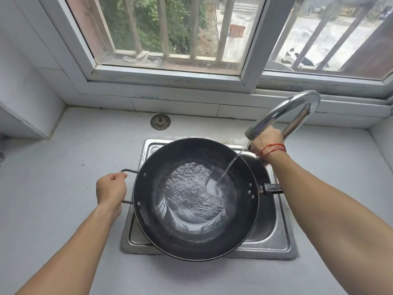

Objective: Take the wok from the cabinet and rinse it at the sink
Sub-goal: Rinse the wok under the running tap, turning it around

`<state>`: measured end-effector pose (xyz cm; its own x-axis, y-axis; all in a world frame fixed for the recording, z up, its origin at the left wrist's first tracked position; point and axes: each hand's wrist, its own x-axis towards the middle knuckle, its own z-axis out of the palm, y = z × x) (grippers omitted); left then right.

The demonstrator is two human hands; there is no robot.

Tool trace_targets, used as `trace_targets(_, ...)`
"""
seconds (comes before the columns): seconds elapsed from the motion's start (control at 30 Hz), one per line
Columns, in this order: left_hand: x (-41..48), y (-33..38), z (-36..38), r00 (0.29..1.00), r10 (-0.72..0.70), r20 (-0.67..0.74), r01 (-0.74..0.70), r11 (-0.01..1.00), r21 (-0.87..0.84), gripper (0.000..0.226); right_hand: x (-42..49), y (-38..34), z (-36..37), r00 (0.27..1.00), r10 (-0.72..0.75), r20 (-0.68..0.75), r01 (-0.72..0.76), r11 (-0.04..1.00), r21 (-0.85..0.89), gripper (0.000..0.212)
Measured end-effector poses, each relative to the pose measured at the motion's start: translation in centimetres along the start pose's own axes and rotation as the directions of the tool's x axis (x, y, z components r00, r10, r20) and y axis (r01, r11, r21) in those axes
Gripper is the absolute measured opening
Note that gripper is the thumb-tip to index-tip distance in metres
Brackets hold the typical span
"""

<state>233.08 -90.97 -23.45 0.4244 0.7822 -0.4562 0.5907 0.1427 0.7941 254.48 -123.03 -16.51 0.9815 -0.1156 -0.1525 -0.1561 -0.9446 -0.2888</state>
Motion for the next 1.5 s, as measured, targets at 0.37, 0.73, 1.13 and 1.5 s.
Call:
trace_targets(0.37,0.1,-0.1,-0.1,1.000,0.016,0.006,-0.016,1.000,-0.019,0.023,-1.4,1.1,-0.5,0.996,0.051,0.067,-0.068,0.956,0.286,0.045)
trace_targets(0.73,0.1,0.1,-0.1,0.998,0.013,0.060,-0.011,0.999,-0.038,0.014,-7.5,5.0,0.0,0.987,0.133,0.090,-0.161,0.831,0.533,0.044)
trace_targets(1.13,-0.3,0.9,-0.5,0.993,0.009,0.115,-0.004,0.999,-0.041,0.013,-12.6,11.6,2.1,0.806,0.248,0.537,-0.570,0.568,0.593,0.051)
trace_targets(1.5,-0.6,1.5,-0.8,0.989,0.000,0.149,0.005,1.000,-0.029,0.011,-9.8,12.9,4.0,0.753,0.335,0.567,-0.591,-0.037,0.806,0.028)
